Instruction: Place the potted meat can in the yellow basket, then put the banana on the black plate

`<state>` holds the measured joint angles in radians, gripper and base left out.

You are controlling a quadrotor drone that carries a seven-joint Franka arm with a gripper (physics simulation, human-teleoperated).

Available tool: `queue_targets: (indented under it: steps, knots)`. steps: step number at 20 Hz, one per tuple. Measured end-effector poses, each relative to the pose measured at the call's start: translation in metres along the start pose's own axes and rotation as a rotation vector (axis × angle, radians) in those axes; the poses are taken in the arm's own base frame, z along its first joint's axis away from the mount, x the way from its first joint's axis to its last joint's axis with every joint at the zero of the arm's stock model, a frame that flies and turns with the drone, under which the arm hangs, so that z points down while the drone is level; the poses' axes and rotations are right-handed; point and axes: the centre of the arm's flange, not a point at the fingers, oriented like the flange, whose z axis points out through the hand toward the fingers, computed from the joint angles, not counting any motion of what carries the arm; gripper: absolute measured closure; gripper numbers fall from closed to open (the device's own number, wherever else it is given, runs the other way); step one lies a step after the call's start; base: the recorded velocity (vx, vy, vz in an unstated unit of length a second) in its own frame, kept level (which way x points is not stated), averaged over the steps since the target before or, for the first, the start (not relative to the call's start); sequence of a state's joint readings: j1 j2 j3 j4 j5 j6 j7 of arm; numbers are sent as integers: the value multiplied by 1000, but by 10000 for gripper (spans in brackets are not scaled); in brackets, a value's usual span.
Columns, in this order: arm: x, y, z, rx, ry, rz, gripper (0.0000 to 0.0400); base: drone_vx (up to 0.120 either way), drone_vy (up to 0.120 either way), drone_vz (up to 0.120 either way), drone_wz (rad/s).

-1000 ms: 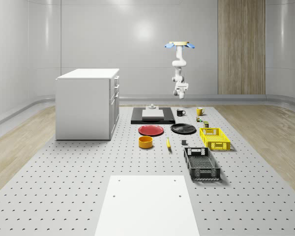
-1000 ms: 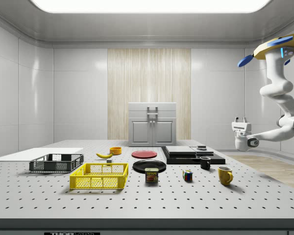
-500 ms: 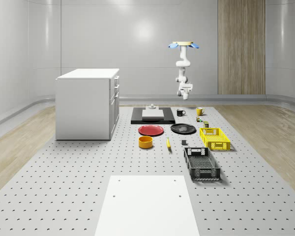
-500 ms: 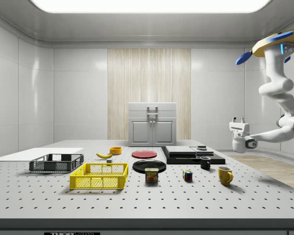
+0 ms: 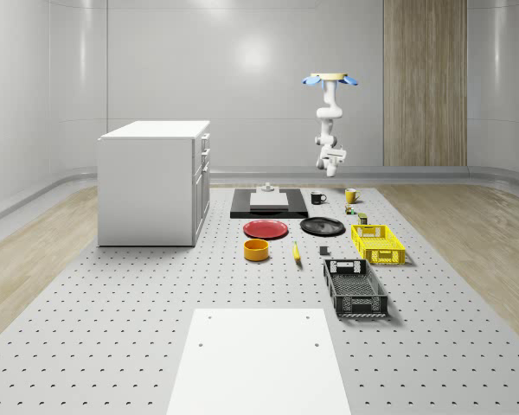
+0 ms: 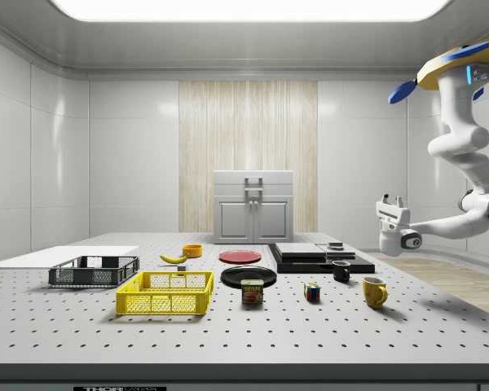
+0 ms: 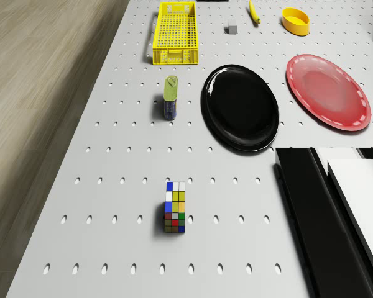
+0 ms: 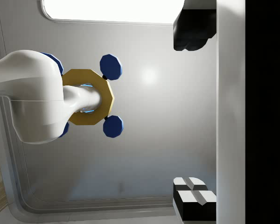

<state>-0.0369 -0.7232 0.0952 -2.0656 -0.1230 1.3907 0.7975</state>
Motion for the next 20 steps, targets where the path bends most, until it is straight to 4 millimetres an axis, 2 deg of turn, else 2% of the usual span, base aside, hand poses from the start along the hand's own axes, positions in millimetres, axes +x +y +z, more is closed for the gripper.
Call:
queue_targets:
  steps: [5, 8, 10, 12, 15, 18, 20]
  knots:
    - [-17, -16, 3, -166, 170, -5, 0, 120, 120, 0, 0]
    - [-34, -33, 13, -350, 356, -10, 0, 120, 13, -13, 0]
    - [-48, -47, 27, -522, 529, -15, 0, 120, 0, -120, 0]
    - [-62, -59, 50, -735, 741, -20, 0, 120, 0, -120, 0]
    - [-72, -68, 99, -1099, 1103, -30, 0, 120, 0, -93, 0]
    - [-64, -60, 145, -1440, 1441, -38, 0, 120, 93, 0, 0]
    - [-55, -50, 166, -1620, 1619, -43, 0, 120, 120, 0, 0]
